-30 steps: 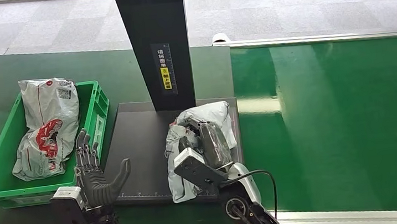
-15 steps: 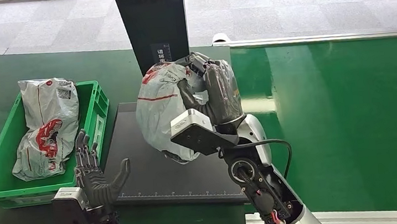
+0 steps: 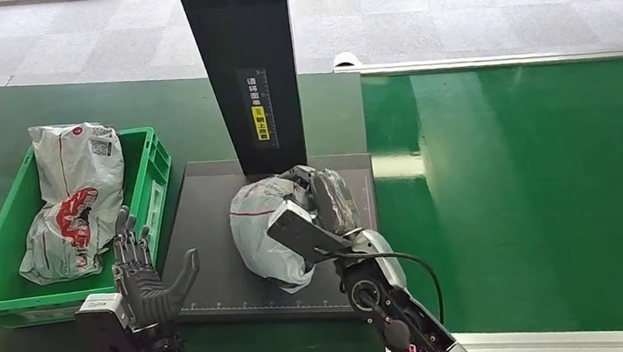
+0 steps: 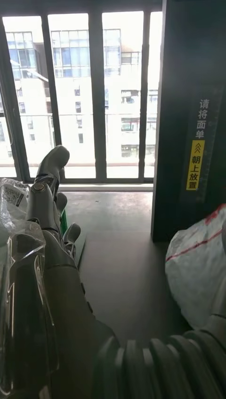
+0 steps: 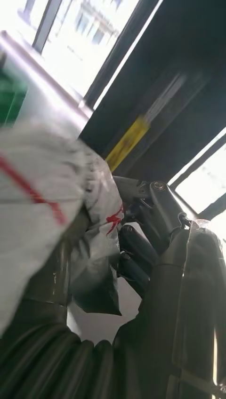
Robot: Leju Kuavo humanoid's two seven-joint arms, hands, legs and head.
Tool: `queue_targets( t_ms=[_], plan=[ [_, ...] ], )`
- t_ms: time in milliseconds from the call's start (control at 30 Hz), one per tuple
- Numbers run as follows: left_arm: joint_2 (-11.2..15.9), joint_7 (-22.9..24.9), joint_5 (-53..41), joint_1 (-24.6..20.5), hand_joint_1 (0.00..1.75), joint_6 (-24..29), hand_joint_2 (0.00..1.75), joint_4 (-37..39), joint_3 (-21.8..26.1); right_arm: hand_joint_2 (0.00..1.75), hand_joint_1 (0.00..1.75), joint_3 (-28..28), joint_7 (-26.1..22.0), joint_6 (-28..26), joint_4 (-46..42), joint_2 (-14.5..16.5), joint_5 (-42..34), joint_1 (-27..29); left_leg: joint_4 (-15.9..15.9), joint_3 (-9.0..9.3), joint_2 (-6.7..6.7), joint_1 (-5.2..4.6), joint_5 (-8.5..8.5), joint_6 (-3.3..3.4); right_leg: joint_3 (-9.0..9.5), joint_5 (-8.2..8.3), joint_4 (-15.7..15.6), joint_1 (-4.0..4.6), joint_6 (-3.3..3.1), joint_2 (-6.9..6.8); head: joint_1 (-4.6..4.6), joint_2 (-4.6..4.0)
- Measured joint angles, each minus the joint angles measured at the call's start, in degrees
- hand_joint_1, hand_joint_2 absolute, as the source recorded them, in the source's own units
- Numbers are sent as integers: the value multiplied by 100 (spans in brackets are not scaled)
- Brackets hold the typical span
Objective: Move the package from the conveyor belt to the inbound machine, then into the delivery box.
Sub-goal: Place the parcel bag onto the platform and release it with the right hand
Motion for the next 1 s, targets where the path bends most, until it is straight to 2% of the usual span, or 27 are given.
queue_targets(
  t_ms=[100,233,533,567,667,700,900,1000],
  plan=[
    [-6,44,-2,1,0,-2,175,0,6,175,175,-73,-140,-44,922,35,-147,128,0,1,3,0,0,0,0,0,0,0,0,2,0,0],
    [-11,62,-7,-1,0,0,175,0,7,175,175,-186,-327,-192,1532,83,-217,178,0,9,10,0,-1,0,2,1,-1,0,-1,7,0,0],
    [-18,97,-9,8,0,15,175,0,7,175,175,-326,-218,-146,1194,109,-125,385,0,14,8,1,6,-5,7,5,1,2,-7,6,1,0],
    [-18,97,-9,9,0,15,175,0,7,175,166,-331,-213,-144,1158,109,-123,404,0,14,8,1,6,-5,6,5,1,2,-7,6,1,0],
    [-18,100,-9,9,0,15,175,0,7,175,35,-349,-212,-142,1081,108,-122,444,0,13,8,1,5,-5,5,5,1,1,-7,6,1,0],
    [-18,103,-9,9,0,15,175,0,7,175,0,-357,-212,-142,1042,107,-122,465,0,12,8,1,5,-5,4,5,1,1,-7,6,1,0],
    [-17,132,-27,21,0,-11,175,0,7,175,0,-394,-236,-124,387,25,-242,772,0,9,6,1,5,-5,0,5,1,1,-7,6,0,0],
    [-16,136,-61,32,0,-66,175,1,7,175,0,-458,-638,21,-477,-119,-738,1061,0,7,5,1,5,-5,-1,5,0,1,-7,5,0,0]
  ],
)
